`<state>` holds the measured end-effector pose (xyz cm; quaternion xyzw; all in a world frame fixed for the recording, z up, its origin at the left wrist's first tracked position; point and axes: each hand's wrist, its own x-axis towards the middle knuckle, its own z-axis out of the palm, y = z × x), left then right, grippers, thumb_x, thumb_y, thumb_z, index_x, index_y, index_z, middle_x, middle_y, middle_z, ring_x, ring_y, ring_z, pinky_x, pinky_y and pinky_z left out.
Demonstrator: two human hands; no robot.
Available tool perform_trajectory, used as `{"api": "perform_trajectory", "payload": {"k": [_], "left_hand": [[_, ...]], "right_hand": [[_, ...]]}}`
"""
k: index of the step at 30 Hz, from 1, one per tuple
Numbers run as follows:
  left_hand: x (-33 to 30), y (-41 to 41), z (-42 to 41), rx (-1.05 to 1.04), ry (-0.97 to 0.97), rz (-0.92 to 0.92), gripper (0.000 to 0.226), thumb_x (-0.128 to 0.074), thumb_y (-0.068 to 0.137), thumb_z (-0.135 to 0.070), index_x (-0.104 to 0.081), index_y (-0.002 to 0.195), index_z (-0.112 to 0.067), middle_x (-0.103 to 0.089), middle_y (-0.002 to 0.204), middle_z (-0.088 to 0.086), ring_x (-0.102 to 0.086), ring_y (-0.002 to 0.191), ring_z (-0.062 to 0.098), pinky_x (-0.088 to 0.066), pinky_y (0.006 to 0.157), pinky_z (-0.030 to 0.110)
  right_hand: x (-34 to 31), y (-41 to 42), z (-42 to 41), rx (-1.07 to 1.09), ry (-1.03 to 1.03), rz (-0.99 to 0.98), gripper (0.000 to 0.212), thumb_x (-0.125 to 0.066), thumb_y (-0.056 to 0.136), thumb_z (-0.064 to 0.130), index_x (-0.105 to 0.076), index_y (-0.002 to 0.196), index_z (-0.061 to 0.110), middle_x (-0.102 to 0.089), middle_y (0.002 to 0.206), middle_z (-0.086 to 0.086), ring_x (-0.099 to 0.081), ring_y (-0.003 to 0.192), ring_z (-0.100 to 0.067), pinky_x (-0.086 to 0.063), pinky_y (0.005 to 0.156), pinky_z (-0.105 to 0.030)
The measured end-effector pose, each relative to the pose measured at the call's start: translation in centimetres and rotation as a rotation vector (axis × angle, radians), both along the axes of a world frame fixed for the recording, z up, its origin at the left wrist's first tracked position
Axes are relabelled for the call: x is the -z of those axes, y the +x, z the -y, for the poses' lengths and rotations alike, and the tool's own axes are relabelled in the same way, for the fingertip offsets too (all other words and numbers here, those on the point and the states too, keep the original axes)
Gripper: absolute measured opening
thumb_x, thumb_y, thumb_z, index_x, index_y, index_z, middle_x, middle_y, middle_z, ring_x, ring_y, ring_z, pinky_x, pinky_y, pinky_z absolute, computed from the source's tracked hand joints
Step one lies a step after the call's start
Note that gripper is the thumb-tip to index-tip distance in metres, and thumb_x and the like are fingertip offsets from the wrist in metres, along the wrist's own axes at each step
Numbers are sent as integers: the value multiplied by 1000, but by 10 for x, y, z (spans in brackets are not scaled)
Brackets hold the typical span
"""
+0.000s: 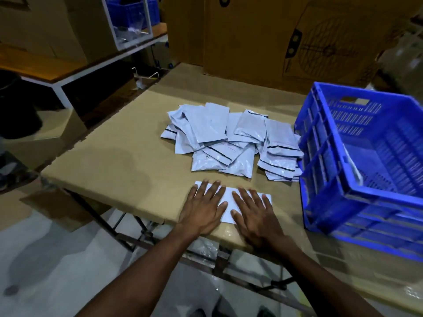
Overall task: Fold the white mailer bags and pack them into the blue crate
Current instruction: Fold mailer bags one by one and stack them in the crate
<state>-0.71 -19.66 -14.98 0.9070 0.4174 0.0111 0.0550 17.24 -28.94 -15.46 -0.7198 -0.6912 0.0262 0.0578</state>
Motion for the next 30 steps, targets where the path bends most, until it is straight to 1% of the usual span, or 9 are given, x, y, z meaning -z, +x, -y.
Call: {"api": "perform_trajectory", "payload": {"k": [5, 9, 11, 15, 19, 22, 25, 28, 30], "left_hand": [[6, -11, -6, -43, -21, -39, 78, 7, 90, -64, -7, 161, -36, 2, 169, -9, 5, 155, 28, -1, 123, 51], [4, -20, -8, -44, -58, -47, 81, 10, 84, -69, 4, 160, -40, 13, 168, -12, 14, 154, 29, 4, 123, 52], [3, -20, -12, -45, -60, -55, 81, 10, 83, -70, 6, 159, -41, 14, 168, -13, 15, 154, 30, 5, 122, 53], [0, -19, -17, -44, -71, -72, 82, 11, 83, -72, 7, 159, -41, 15, 168, -11, 14, 154, 30, 5, 121, 55], [-3, -26, -13, 20, -84, 53, 88, -7, 85, -85, 5, 159, -41, 18, 167, -11, 17, 154, 21, 6, 121, 57], [3, -36, -12, 116, -9, 164, 78, -30, 91, -77, -12, 159, -43, 8, 169, -11, 8, 155, 20, -4, 119, 63], [9, -37, -16, 118, 46, 201, 57, -36, 95, -47, -33, 152, -41, -19, 167, -2, -17, 153, 27, -22, 113, 68], [7, -32, -20, 60, -17, 201, 56, -34, 93, -38, -39, 148, -44, -26, 165, -1, -19, 153, 27, -19, 113, 67], [4, -29, -23, 27, -93, 237, 58, -30, 92, -40, -38, 149, -47, -23, 166, -4, -12, 154, 24, -12, 115, 65]], "right_hand": [[-7, 21, 9, 67, -108, -7, 87, 7, 82, 82, 0, 157, 38, 1, 167, 2, 3, 153, -24, -2, 122, -48], [-15, 25, 9, 56, -196, -17, 99, -3, 74, 92, 10, 156, 38, 16, 165, 2, 17, 151, -24, 8, 118, -57], [-16, 24, 11, -5, -173, -32, 99, -15, 77, 93, 3, 157, 37, 15, 165, 5, 19, 151, -24, 10, 115, -62], [-10, 18, 15, -229, 171, -132, 49, -41, 95, 67, -55, 128, 33, -35, 158, 2, -12, 152, -26, -12, 113, -69], [-9, 13, 7, -288, 317, -197, 11, -52, 96, 37, -59, 100, 29, -56, 140, 2, -37, 144, -27, -28, 108, -65], [-12, 11, 0, -270, 302, -216, 12, -49, 95, 30, -59, 95, 24, -61, 134, 1, -44, 138, -27, -34, 107, -61], [-27, 12, -4, -265, 304, -260, 9, -55, 94, 22, -61, 100, 20, -60, 135, -1, -45, 136, -26, -40, 104, -56], [-44, 9, 4, -361, 244, -231, 51, -54, 85, 8, -52, 135, 20, -49, 146, 8, -23, 149, -25, -21, 118, -50], [-48, 5, 10, -484, 246, -81, 63, -51, 78, 1, -51, 138, 21, -46, 149, 10, -13, 152, -28, -10, 118, -56]]}}
